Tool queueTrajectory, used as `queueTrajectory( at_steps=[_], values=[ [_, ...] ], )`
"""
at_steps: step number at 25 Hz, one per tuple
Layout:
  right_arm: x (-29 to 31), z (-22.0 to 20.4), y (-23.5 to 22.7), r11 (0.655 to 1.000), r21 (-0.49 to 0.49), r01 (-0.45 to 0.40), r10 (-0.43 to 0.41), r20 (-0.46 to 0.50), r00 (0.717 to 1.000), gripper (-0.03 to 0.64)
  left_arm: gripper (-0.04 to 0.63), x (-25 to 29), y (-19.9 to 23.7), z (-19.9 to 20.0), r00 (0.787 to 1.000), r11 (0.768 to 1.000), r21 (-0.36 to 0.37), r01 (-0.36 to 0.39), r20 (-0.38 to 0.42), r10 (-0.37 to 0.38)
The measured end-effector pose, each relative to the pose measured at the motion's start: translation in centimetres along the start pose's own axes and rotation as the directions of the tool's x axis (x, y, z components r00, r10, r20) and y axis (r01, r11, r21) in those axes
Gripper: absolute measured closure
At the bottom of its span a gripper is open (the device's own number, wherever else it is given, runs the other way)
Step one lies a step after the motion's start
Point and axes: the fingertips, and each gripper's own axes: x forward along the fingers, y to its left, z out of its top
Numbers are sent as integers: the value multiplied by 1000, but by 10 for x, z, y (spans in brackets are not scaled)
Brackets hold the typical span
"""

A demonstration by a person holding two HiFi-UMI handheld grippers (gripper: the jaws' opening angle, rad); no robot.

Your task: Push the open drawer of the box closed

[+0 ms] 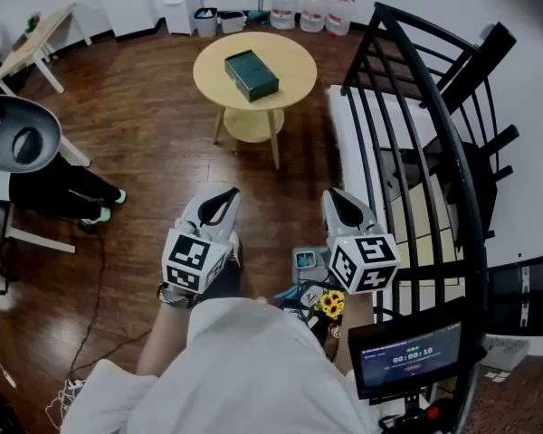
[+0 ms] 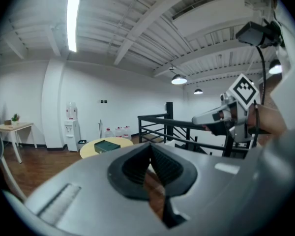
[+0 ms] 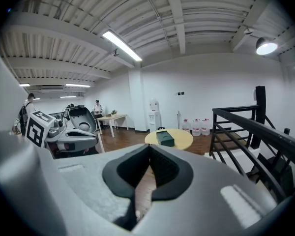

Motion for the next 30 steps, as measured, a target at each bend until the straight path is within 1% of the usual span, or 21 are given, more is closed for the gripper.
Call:
queueTrajectory(
  at_steps=[3,7,11,14,16,20,22,25,30],
  values=[
    [-13,0,7,1000,1,-15,15,29,999,612,588,-14,-9,4,1000,1000,18,-18,9,18],
    [-15,7,17,1000,-6,-27,28,49,998,612,588,-21,-5,11,1000,999,36,-21,14,20],
    [-17,18,41,998,-44,-53,56,74,996,612,588,-28,1,27,999,998,62,-3,51,0],
    [-19,23,54,998,-32,-50,52,96,994,612,588,-34,2,33,998,996,86,17,66,-22],
    [-20,26,65,998,-29,-53,55,102,993,612,588,-44,5,34,997,996,86,22,70,-28],
    [-19,38,85,997,-57,-56,63,128,990,612,588,-57,14,30,997,996,80,23,66,-29],
    [-18,37,97,995,-80,-59,68,123,990,612,588,-64,16,26,997,997,71,26,67,-30],
    [-13,38,113,989,-127,-71,84,100,991,612,588,-73,22,27,995,998,65,21,91,-27],
    [-10,42,127,985,-149,-87,101,87,991,612,589,-79,26,30,993,997,73,4,114,-12]
  ],
)
